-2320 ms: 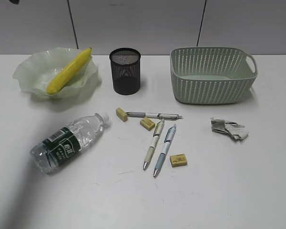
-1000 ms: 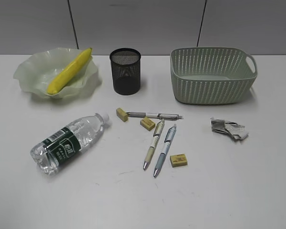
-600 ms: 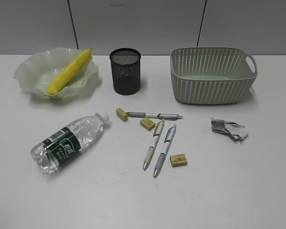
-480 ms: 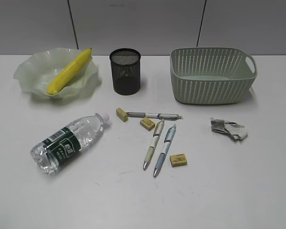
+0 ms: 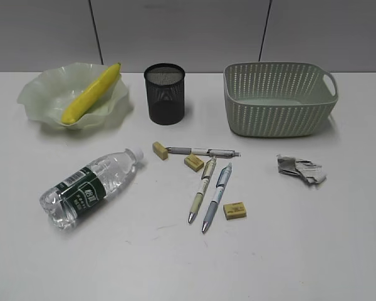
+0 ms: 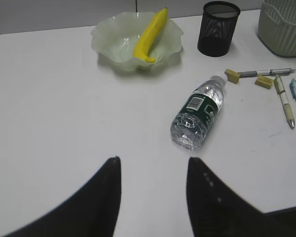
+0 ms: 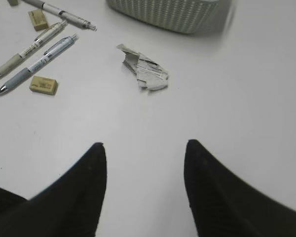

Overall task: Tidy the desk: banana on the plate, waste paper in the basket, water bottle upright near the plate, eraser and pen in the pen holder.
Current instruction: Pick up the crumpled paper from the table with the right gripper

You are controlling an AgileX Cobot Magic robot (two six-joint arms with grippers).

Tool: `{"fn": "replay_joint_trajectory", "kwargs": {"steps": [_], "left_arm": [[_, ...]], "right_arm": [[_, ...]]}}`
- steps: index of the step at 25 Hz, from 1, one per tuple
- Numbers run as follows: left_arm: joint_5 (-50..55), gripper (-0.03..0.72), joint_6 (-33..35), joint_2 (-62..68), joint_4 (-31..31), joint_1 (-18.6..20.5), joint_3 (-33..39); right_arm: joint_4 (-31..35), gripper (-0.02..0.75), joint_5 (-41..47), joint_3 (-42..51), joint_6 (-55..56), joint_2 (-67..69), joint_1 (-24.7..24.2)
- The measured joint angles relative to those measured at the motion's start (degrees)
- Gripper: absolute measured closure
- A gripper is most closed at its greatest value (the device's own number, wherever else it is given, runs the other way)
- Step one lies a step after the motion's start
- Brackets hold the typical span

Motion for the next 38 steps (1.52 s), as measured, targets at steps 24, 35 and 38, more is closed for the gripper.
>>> {"fn": "replay_joint_trajectory", "kwargs": {"steps": [24, 35, 38], "left_arm": [[-0.16, 0.374, 0.0, -0.02, 0.0, 0.0, 0.0], [-0.16, 0.374, 0.0, -0.02, 0.0, 0.0, 0.0], [-0.16, 0.374, 0.0, -0.02, 0.0, 0.0, 0.0]], "right_arm": [[-12.23, 0.142, 7.78, -40.39, -3.36, 74.24, 12.28], [-14.28, 0.167, 3.48, -41.49, -1.97, 82.97, 12.28], [-14.45, 0.318, 3.19, -41.49, -1.97, 83.43, 12.28]]}}
